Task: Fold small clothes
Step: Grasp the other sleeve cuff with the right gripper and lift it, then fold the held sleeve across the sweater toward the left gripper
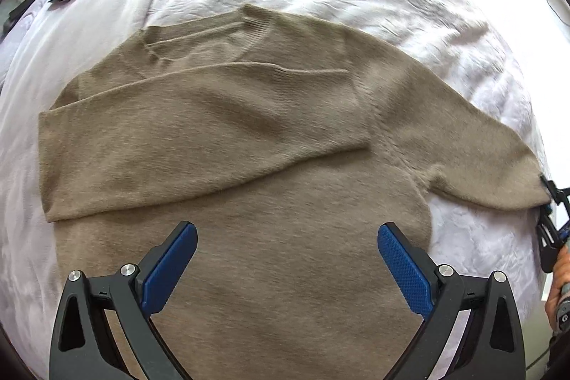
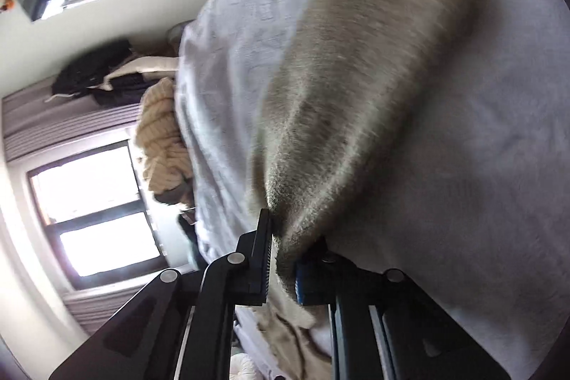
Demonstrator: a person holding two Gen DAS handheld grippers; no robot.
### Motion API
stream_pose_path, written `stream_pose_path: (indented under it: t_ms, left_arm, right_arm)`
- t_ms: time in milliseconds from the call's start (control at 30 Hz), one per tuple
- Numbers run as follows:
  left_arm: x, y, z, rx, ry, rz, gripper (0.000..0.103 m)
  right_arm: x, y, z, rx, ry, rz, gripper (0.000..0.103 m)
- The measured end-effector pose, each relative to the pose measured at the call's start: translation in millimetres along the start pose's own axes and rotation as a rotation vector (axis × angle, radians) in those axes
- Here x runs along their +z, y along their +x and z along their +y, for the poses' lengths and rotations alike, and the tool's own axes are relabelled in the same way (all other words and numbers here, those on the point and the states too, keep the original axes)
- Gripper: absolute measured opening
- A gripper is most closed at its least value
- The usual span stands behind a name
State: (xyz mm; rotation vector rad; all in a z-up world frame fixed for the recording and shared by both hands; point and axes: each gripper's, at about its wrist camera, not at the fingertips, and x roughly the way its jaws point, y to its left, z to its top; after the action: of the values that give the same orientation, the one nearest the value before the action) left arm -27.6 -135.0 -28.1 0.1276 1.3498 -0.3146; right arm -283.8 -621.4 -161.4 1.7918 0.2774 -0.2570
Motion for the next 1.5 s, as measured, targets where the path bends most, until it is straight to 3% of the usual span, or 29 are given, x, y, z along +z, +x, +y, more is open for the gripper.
stream_pose_path:
  t_ms: [200,400,600,767,900,1000,1067,1100,1200,1233,1267,1400,1500]
  left_arm:
    - [11,1,35,0.022,-0.071,-0.034,0.101]
    - [12,-4,87,0.056,-0.155,-0.077,0.102]
    - [3,-5,144,0.09,-0.242,-0.101,0.102]
    - [-9,-1,190,0.108,-0.325,-0.111,0.102]
    - [-20,4,213,0.111,-0.357,-0.104,0.102]
    - [-29,4,226,0.101,-0.365,-0.108,0.102]
    - [-34,2,233,0.091,-0.366,-0.115,0.102]
    - [-35,1,236,0.084,-0.366,-0.121,0.102]
    - [-34,-2,243,0.058,-0.364,-0.143,0.102]
    - [-33,-4,245,0.048,-0.363,-0.149,0.102]
    - [-32,-6,247,0.025,-0.362,-0.165,0.102]
    - [-28,-13,262,-0.103,-0.39,-0.221,0.102]
    - [-24,-11,271,-0.176,-0.422,-0.243,0.102]
  right_arm:
    - [-24,33,69,0.114,-0.204,0.124,0.011]
    - [-90,106,152,0.144,-0.482,0.333,0.011]
    - [-212,196,191,0.097,-0.773,0.613,0.011]
    - [-314,264,152,-0.057,-0.903,0.822,0.011]
    - [-347,300,103,-0.274,-0.913,0.867,0.015]
    - [-344,307,92,-0.32,-0.869,0.83,0.021]
    - [-336,300,96,-0.301,-0.845,0.77,0.05]
    - [-331,299,101,-0.293,-0.839,0.727,0.052]
    - [-320,309,114,-0.276,-0.792,0.664,0.044]
    - [-323,315,119,-0.276,-0.802,0.659,0.021]
    - [-330,319,125,-0.275,-0.846,0.666,0.008]
    - [-395,322,138,-0.234,-1.128,0.807,0.008]
    - [-439,322,127,-0.266,-1.294,0.909,0.008]
